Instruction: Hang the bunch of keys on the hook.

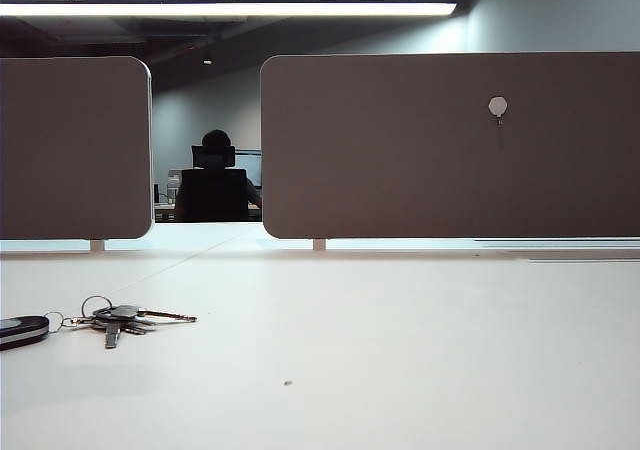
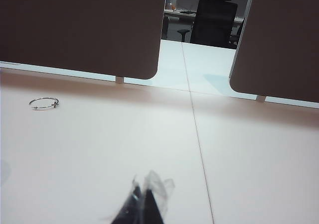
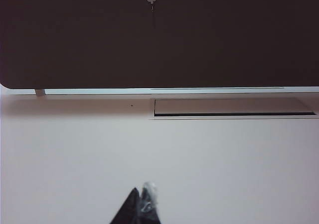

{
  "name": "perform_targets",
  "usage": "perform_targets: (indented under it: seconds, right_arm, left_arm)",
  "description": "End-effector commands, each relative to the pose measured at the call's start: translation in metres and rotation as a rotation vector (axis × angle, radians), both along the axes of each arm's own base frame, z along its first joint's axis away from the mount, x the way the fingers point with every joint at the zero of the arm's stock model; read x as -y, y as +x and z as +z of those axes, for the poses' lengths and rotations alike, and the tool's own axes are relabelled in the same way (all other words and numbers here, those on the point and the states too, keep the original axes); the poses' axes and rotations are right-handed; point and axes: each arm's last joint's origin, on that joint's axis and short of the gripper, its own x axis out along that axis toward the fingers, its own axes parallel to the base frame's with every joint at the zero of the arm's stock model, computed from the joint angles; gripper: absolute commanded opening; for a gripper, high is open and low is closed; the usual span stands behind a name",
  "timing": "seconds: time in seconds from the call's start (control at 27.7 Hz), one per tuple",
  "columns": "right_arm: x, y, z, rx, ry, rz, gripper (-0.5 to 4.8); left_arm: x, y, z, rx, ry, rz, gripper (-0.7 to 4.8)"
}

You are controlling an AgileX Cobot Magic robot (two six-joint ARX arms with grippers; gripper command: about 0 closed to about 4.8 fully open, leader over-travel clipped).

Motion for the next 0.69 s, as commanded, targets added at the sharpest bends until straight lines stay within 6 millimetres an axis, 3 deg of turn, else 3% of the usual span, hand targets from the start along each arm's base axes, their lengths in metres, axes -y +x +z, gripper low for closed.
perform_targets:
  seconds: [0.04, 0.36, 0.4, 0.43, 0.47, 0.51, 0.54, 0.58, 0.61, 0.65, 0.69]
  right_arm:
    - [0.0, 0.0, -0.002, -0.016, -0.003, -0.004, -0.01]
    - [0.0, 0.0, 0.0, 0.011, -0.002, 0.004, -0.01]
    - [0.0, 0.0, 0.002, 0.018, -0.003, 0.012, 0.0]
    - [-0.001, 0.0, 0.003, 0.022, -0.004, 0.022, 0.13]
    - [-0.001, -0.001, 0.005, 0.018, -0.002, 0.025, 0.47]
    - [-0.001, -0.002, 0.009, 0.011, 0.015, 0.027, 1.01]
    - [-0.001, -0.003, 0.012, 0.006, 0.032, 0.027, 1.64]
    - [-0.001, -0.004, 0.016, 0.006, 0.049, 0.028, 2.44]
    - [-0.001, -0.006, 0.022, 0.013, 0.047, 0.038, 3.6]
    - [-0.001, -0.008, 0.028, 0.027, 0.047, 0.042, 4.33]
    - [-0.001, -0.01, 0.035, 0.046, 0.046, 0.054, 4.74]
  left_arm:
    - [0.0, 0.0, 0.002, 0.016, 0.007, -0.003, -0.05]
    - [0.0, 0.0, 0.002, 0.017, 0.007, -0.003, -0.04]
    - [0.0, 0.0, 0.003, 0.019, 0.005, -0.003, 0.13]
    - [0.0, 0.0, 0.003, 0.021, -0.007, -0.005, 0.73]
    - [0.0, -0.001, 0.005, 0.027, -0.041, -0.012, 1.7]
    - [0.001, -0.002, 0.009, 0.039, -0.099, -0.041, 3.1]
    - [0.002, -0.003, 0.013, 0.05, -0.129, -0.066, 4.13]
    - [0.002, -0.004, 0.018, 0.061, -0.139, -0.091, 4.79]
    - [0.003, -0.005, 0.024, 0.076, -0.138, -0.125, 4.79]
    - [0.004, -0.007, 0.029, 0.088, -0.136, -0.155, 4.79]
    - [0.005, -0.009, 0.035, 0.104, -0.133, -0.195, 4.79]
